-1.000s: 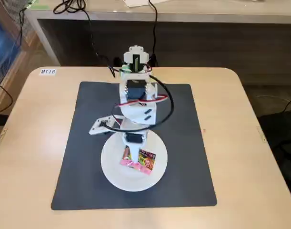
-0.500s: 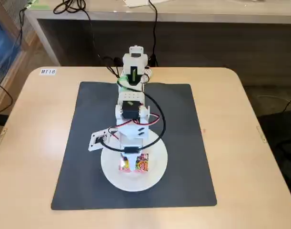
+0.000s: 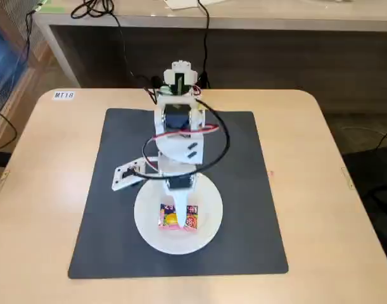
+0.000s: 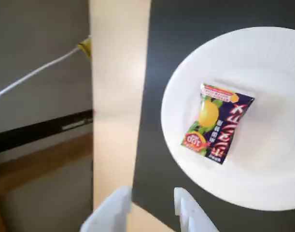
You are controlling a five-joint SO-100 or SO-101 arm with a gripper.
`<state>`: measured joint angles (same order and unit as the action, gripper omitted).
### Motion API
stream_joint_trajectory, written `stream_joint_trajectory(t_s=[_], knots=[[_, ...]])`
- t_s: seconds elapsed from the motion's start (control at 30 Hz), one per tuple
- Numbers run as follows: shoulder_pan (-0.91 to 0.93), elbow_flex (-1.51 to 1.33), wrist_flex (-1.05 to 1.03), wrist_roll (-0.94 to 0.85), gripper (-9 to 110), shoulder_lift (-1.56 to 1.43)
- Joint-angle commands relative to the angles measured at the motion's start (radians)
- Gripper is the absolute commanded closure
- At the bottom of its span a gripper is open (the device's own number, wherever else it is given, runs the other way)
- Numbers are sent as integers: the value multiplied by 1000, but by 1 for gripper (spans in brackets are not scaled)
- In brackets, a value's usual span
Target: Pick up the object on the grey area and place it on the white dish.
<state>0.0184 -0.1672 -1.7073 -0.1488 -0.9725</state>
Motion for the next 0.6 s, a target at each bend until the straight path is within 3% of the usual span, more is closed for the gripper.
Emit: stream_joint_trajectory(t_s=[0.0,0.13,0.3,0.57], knots=[[5,-313,3,-12,101,-433],[3,-758,54,-18,101,-811],[-17,-1499,439,21,102,-1399],[-9,-2118,712,64,102,-1736]])
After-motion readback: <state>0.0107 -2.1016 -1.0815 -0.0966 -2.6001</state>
